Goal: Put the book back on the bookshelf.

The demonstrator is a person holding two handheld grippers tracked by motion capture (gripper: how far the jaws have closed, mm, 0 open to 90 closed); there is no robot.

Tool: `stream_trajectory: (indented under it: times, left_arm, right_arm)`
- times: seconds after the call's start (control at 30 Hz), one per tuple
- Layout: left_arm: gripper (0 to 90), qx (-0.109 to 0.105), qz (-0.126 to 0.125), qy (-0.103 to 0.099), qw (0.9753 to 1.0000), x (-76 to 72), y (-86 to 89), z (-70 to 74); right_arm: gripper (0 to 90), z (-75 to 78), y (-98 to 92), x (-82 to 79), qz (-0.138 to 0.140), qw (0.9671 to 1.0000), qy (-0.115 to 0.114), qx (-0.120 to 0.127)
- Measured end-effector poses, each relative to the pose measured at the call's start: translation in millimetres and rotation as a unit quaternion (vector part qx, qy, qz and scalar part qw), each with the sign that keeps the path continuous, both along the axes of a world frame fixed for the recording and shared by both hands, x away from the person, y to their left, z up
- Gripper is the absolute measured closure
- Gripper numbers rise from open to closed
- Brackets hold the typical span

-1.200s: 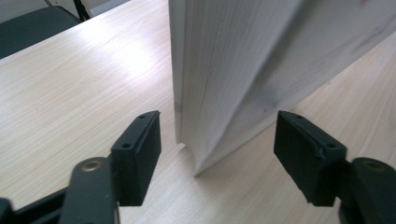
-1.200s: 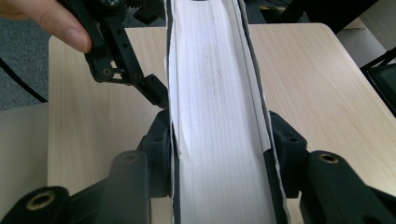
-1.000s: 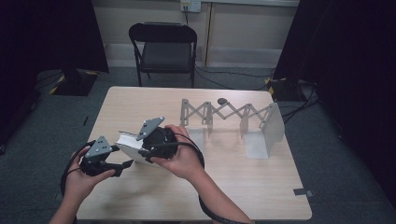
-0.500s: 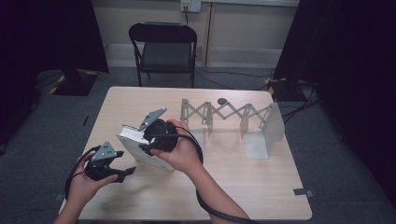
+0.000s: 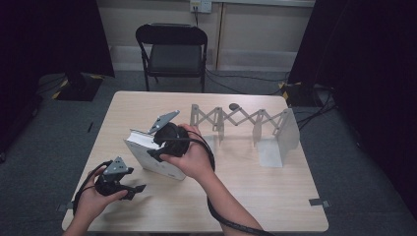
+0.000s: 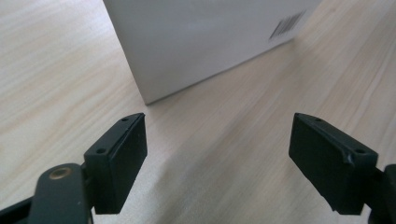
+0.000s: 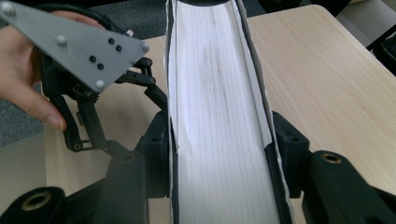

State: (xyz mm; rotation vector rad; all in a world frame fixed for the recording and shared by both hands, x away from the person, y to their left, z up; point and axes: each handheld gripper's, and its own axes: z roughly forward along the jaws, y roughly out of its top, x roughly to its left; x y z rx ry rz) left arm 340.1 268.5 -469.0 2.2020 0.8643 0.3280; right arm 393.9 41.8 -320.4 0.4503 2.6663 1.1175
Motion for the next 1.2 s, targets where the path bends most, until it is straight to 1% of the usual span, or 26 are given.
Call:
stream_trajectory:
  times: [0.1,0.13,0.2,0.23,0.27,0.33,0.43,0.47,0.5,0.53,0.57,0.67,0.7,0.73,0.77,0.8,0.83,0.97,1.07,1.2]
  left_arm:
    - [18.7,-0.002,-0.001,0.009,1.0000,-0.7,-1.0,-5.1]
    - [18.7,0.002,-0.006,0.011,0.9999,-0.5,-1.2,-6.4]
    - [18.1,0.005,-0.005,0.016,0.9998,-0.4,-1.8,-8.8]
    - [18.0,0.008,-0.004,0.016,0.9998,-0.2,-1.6,-9.3]
    - [17.9,0.013,-0.001,0.012,0.9998,0.2,-1.7,-10.1]
    - [18.5,0.010,-0.002,0.015,0.9998,0.0,-2.3,-12.0]
    - [17.8,0.016,-0.005,0.010,0.9998,-0.2,-2.0,-13.6]
    - [17.6,0.015,-0.005,0.010,0.9998,-0.5,-2.2,-14.1]
    - [18.1,0.019,-0.008,0.012,0.9997,-0.9,-2.0,-14.2]
    - [18.3,0.021,-0.014,0.007,0.9997,-0.7,-1.7,-14.9]
    - [17.4,0.022,-0.013,0.006,0.9997,-0.8,-1.3,-15.5]
    - [17.8,0.022,-0.008,0.011,0.9997,-0.3,0.3,-19.1]
    - [18.1,0.024,-0.011,0.009,0.9996,-0.3,1.0,-20.0]
    - [17.9,0.027,-0.011,0.011,0.9995,-0.5,1.1,-20.9]
    - [17.4,0.025,-0.010,0.015,0.9995,-0.6,0.9,-22.3]
    - [17.6,0.030,-0.013,0.011,0.9994,0.0,1.8,-22.7]
    - [17.1,0.024,-0.014,0.010,0.9996,0.1,2.1,-23.9]
    - [16.1,0.023,-0.014,0.009,0.9996,0.4,2.8,-24.4]
    - [15.8,0.018,-0.013,0.006,0.9997,-0.4,3.4,-25.5]
    - [15.2,0.018,-0.020,-0.001,0.9996,-0.1,5.6,-26.4]
  right_arm:
    - [50.3,-0.3,-0.9,1.9,-0.001,1.0000,0.003,0.002]
    - [50.3,-0.1,-0.8,2.1,0.000,1.0000,0.003,0.002]
    - [50.3,0.7,-0.1,2.4,0.002,1.0000,0.005,-0.002]
    - [50.2,0.8,0.0,2.6,0.002,1.0000,0.005,-0.003]
    - [50.2,0.8,0.0,3.0,0.002,1.0000,0.005,-0.003]
    - [50.0,0.7,-0.9,4.2,0.002,1.0000,0.006,-0.001]
    - [49.7,-0.1,-1.7,5.3,0.003,1.0000,0.006,0.003]
    - [49.5,-0.3,-1.9,5.8,0.003,1.0000,0.007,0.004]
    - [49.3,-0.2,-2.0,5.8,0.003,1.0000,0.009,0.003]
    - [49.1,-0.5,-2.2,6.1,0.004,0.9999,0.008,0.004]
    - [48.8,-0.7,-2.4,6.5,0.004,0.9999,0.010,0.006]
    - [48.4,-0.9,-3.0,8.1,0.005,0.9999,0.011,0.007]
    - [48.4,-0.8,-3.1,8.6,0.004,0.9999,0.012,0.007]
    - [48.3,-0.8,-3.2,9.0,0.005,0.9999,0.011,0.007]
    - [48.1,-1.0,-3.2,9.4,0.005,0.9999,0.011,0.007]
    - [47.9,-1.2,-3.4,9.8,0.005,0.9999,0.010,0.007]
    - [47.8,-1.2,-3.5,10.2,0.006,0.9999,0.010,0.007]
    - [45.6,-1.9,-3.0,12.1,0.007,0.9999,0.014,0.004]
    - [44.6,-5.1,-1.1,13.7,0.005,0.9997,0.023,-0.003]
    - [44.0,-6.3,0.2,15.1,0.005,0.9996,0.025,-0.010]
